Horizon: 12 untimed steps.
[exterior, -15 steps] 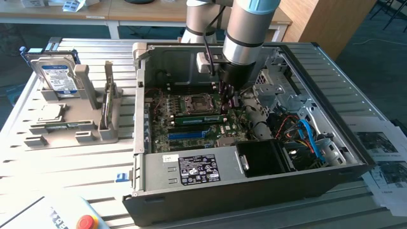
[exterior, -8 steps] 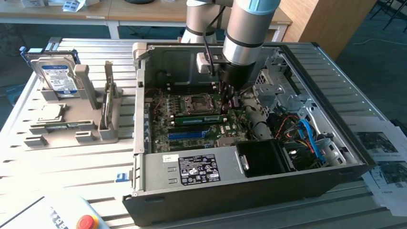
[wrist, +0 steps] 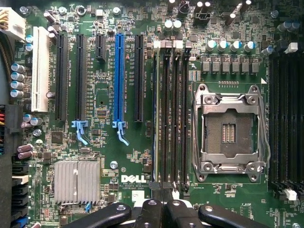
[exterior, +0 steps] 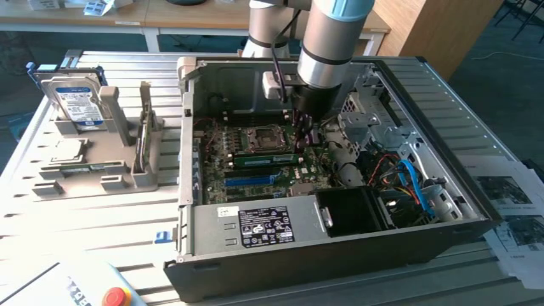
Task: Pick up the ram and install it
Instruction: 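Press down the ram until it locks into place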
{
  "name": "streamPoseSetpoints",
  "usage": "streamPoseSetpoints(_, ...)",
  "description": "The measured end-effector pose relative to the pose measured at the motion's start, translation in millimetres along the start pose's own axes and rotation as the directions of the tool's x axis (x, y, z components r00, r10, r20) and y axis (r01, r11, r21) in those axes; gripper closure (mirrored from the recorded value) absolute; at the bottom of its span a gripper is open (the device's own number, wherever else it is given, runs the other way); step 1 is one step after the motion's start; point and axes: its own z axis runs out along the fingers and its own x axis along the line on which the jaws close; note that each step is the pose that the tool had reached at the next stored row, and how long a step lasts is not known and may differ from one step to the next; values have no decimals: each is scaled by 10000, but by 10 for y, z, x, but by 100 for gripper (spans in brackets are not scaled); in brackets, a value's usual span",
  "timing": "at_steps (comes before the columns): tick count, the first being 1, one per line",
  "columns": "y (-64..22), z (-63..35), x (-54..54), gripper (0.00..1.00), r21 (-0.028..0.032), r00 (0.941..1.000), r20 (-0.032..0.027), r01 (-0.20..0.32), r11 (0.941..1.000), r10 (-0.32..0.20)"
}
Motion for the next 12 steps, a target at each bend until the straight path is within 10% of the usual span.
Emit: streamPoseSetpoints(12,0,13,0,90,0,10000,1,0,10000,0)
